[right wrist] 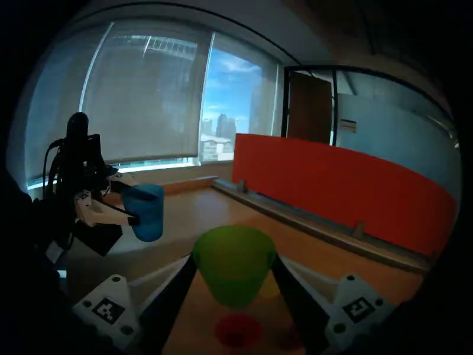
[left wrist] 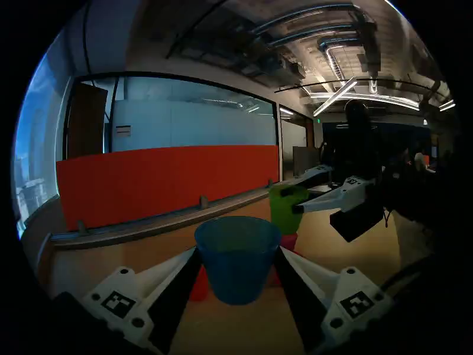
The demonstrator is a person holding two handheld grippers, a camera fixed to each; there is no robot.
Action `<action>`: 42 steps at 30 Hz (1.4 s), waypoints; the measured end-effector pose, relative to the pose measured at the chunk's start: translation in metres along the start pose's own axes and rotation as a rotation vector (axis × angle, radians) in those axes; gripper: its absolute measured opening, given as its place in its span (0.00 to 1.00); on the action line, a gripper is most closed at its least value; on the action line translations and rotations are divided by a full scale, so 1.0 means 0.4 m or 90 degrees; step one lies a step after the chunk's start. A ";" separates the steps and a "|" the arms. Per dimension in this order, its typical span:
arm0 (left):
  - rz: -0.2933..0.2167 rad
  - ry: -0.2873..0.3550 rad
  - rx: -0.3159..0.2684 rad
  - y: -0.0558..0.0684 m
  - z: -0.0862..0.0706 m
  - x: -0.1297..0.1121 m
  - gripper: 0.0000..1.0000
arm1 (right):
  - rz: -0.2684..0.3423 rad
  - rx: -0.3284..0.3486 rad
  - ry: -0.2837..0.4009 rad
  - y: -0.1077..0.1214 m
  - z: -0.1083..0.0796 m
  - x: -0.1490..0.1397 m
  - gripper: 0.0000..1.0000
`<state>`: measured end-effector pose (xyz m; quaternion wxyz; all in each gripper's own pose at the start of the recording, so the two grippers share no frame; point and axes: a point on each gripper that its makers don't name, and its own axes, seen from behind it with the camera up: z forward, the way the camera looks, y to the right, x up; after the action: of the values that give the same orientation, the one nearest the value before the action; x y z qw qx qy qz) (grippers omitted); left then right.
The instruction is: Pour water
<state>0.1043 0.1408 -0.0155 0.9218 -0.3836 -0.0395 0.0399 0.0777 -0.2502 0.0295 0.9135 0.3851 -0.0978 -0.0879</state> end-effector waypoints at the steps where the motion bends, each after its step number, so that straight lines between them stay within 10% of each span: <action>1: 0.001 0.000 -0.001 0.002 0.000 0.002 0.83 | -0.001 -0.001 0.004 0.001 -0.002 0.002 0.92; 21: 0.007 0.015 -0.006 0.009 0.002 0.035 0.83 | 0.005 -0.004 0.045 -0.002 -0.026 0.014 0.92; 42: 0.110 0.054 0.018 0.012 0.032 0.147 0.83 | 0.033 0.045 0.053 -0.069 -0.029 -0.060 0.91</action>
<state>0.1614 0.1593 -0.0073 0.9210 -0.3739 0.0335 0.1038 0.0552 -0.2555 -0.0011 0.9046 0.4176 -0.0725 -0.0443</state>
